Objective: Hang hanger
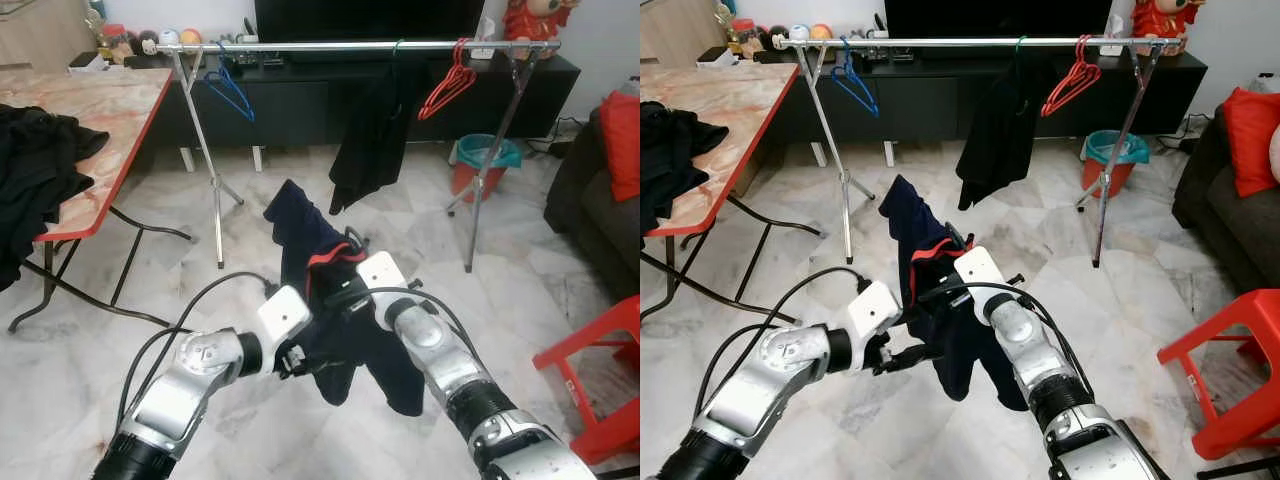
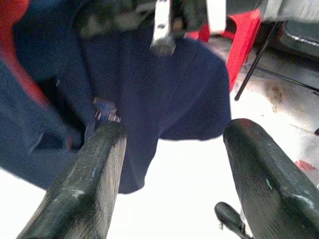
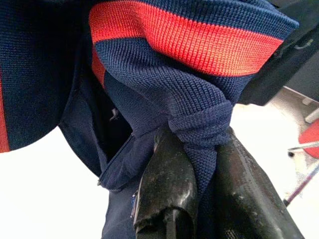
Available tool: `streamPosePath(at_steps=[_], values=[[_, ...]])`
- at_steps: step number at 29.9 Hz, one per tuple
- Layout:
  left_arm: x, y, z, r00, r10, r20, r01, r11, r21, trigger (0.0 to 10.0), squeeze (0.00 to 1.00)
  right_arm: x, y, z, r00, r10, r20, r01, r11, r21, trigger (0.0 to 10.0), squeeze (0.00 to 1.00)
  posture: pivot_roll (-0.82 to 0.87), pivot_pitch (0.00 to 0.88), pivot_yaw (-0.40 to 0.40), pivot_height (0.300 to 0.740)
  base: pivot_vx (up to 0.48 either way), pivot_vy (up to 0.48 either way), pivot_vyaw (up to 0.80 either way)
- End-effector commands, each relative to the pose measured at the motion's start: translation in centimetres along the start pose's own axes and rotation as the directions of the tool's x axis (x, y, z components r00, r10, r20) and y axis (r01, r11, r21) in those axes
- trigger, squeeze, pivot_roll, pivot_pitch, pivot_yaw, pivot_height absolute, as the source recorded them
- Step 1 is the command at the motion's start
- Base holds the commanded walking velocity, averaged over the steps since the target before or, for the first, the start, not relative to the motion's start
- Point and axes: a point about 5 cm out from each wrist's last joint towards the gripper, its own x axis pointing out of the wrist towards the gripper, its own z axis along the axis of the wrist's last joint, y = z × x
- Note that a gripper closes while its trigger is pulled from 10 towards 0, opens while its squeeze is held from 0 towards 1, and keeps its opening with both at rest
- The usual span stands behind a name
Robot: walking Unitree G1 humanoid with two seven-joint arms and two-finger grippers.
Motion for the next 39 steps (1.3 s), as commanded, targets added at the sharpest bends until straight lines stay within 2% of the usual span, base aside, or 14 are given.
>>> streamPosePath(at_steps=[1,5,6,8,9,10,12,14,17,25,30,31,36,39], values=[[-1.5,1.7,0.1,0.995,0.103,-0.002,-0.103,0.995,0.003,10.0,1.0,0.0,-1.2,0.7,0.998,-0.044,0.039,0.044,0.999,-0.002,10.0,0.0,0.12,0.0,0.031,0.74,0.0,0.0,0.0],[-3.6,4.8,0.4,0.946,0.324,0.015,-0.324,0.946,0.021,10.0,1.0,-0.5,-2.6,-0.6,0.998,-0.055,-0.003,0.055,0.998,-0.041,10.0,0.0,0.13,0.0,0.03,0.74,0.0,0.0,0.0],[-3.6,4.8,0.4,0.946,0.324,0.015,-0.324,0.946,0.021,10.0,1.0,-0.5,-2.6,-0.6,0.998,-0.055,-0.003,0.055,0.998,-0.041,10.0,0.0,0.13,0.0,0.03,0.74,0.0,0.0,0.0],[-4.4,6.2,0.6,0.904,0.426,0.028,-0.427,0.904,0.034,10.0,1.0,-0.8,-3.4,-1.0,0.998,-0.06,-0.01,0.06,0.997,-0.057,10.0,0.0,0.13,0.0,0.03,0.74,0.0,0.0,0.0],[-4.8,7.0,0.6,0.878,0.477,0.033,-0.478,0.878,0.032,10.0,0.1,-1.0,-4.1,-1.2,0.997,-0.072,-0.016,0.07,0.995,-0.067,10.0,0.0,0.13,0.0,0.031,0.74,0.0,0.0,0.0],[-5.4,7.9,0.6,0.847,0.531,0.038,-0.532,0.846,0.032,10.0,0.0,-1.2,-5.0,-1.4,0.997,-0.076,-0.023,0.074,0.994,-0.078,10.0,0.0,0.12,0.0,0.038,0.74,0.0,0.0,0.0],[-5.5,8.1,0.6,0.839,0.543,0.039,-0.544,0.838,0.031,10.0,0.0,-1.4,-5.3,-1.5,0.998,-0.063,-0.023,0.061,0.995,-0.082,10.0,0.0,0.12,0.0,0.04,0.74,0.0,0.0,0.0],[-5.4,8.0,0.5,0.839,0.542,0.045,-0.543,0.839,0.021,10.0,0.0,-1.8,-5.0,-1.7,0.996,0.089,-0.01,-0.089,0.991,-0.095,10.0,0.0,0.1,0.0,0.048,0.74,0.0,0.0,0.0],[-4.8,7.4,0.8,0.865,0.497,0.069,-0.501,0.864,0.056,10.0,0.0,-2.6,-4.7,-2.0,0.963,0.268,-0.001,-0.265,0.952,-0.156,10.0,0.0,0.09,0.0,0.058,0.74,0.0,0.0,0.0],[-3.8,6.8,1.9,0.91,0.401,0.104,-0.412,0.903,0.125,10.0,0.0,-3.4,-4.8,-1.8,0.876,0.483,-0.008,-0.476,0.86,-0.185,10.0,0.0,0.09,0.0,0.047,0.74,0.0,0.0,0.0],[-3.1,5.2,2.1,0.963,0.258,0.083,-0.268,0.949,0.165,10.0,0.0,-4.2,-4.4,-1.8,0.787,0.617,-0.001,-0.607,0.774,-0.178,10.0,0.0,0.11,0.0,0.028,0.74,0.0,0.0,0.0],[-3.2,4.6,2.3,0.977,0.198,0.073,-0.209,0.961,0.182,10.0,0.0,-4.6,-4.1,-2.0,0.739,0.674,-0.005,-0.664,0.726,-0.177,10.0,0.0,0.12,0.0,0.013,0.74,0.0,0.0,0.0],[-3.7,3.0,3.0,1.0,0.011,0.019,-0.015,0.973,0.232,10.0,0.0,-5.4,-3.7,-2.4,0.607,0.793,-0.05,-0.787,0.59,-0.181,10.0,0.0,0.17,0.0,-0.048,0.74,0.0,0.0,0.0],[-3.9,2.8,3.2,1.0,-0.022,0.006,0.02,0.972,0.235,10.0,0.0,-5.3,-3.7,-2.0,0.562,0.824,-0.065,-0.818,0.544,-0.187,10.0,0.0,0.2,0.0,-0.07,0.74,0.0,0.0,0.0]])
